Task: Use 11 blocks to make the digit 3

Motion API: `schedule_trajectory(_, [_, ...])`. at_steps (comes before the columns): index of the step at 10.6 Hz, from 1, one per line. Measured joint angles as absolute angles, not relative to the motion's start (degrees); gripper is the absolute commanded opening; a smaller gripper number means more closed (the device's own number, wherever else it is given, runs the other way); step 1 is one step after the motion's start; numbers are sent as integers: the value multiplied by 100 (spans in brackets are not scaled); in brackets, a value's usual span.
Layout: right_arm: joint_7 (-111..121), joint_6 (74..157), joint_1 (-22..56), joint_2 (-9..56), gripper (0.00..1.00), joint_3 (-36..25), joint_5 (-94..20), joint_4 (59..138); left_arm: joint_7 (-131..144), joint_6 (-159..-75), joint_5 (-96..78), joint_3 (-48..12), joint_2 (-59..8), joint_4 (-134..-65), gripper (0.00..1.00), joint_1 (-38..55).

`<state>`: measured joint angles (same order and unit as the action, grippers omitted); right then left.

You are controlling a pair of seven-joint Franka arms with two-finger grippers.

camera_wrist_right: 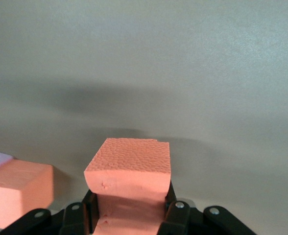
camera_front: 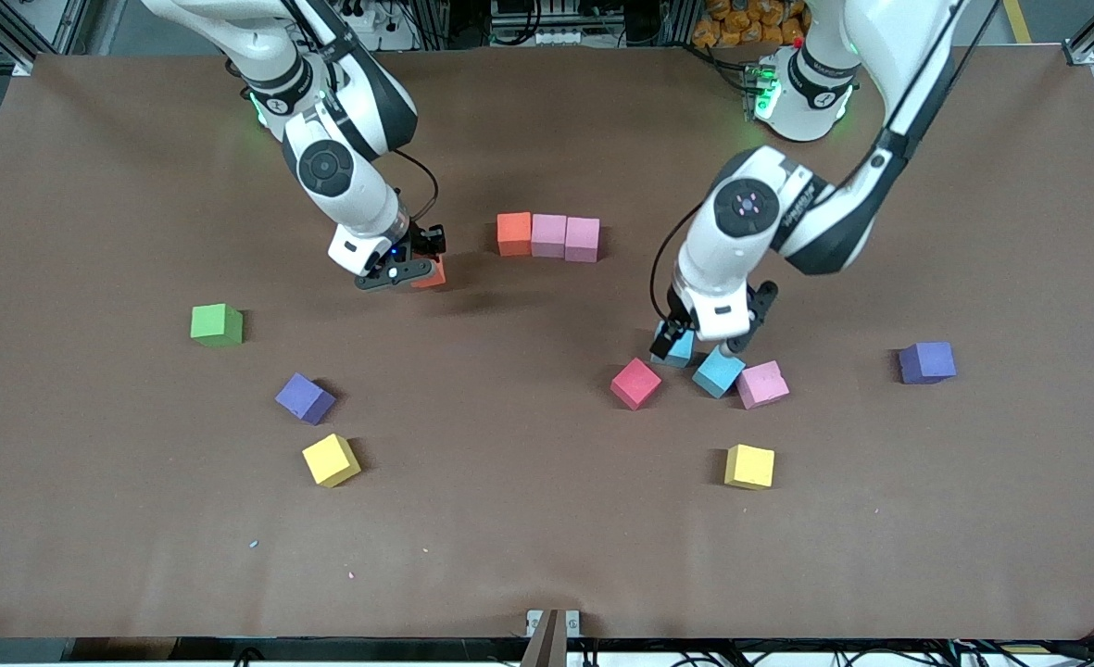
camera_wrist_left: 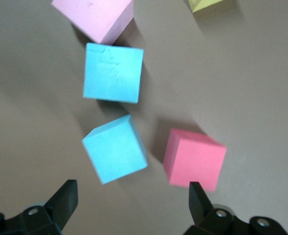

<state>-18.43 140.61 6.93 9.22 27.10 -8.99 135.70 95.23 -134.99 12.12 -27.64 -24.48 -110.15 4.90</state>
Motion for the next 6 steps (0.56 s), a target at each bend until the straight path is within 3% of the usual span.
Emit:
schedule_trajectory(3, [-2657, 14001, 859, 1201, 0, 2717, -909, 13117, 9988, -13468, 1212, -2673, -3126, -10585, 100, 453])
schedule_trajectory(6, [-3403, 13997, 1173, 1704, 0, 2719, -781, 12560, 10719, -13378, 1213, -2680, -3351, -10508, 100, 535])
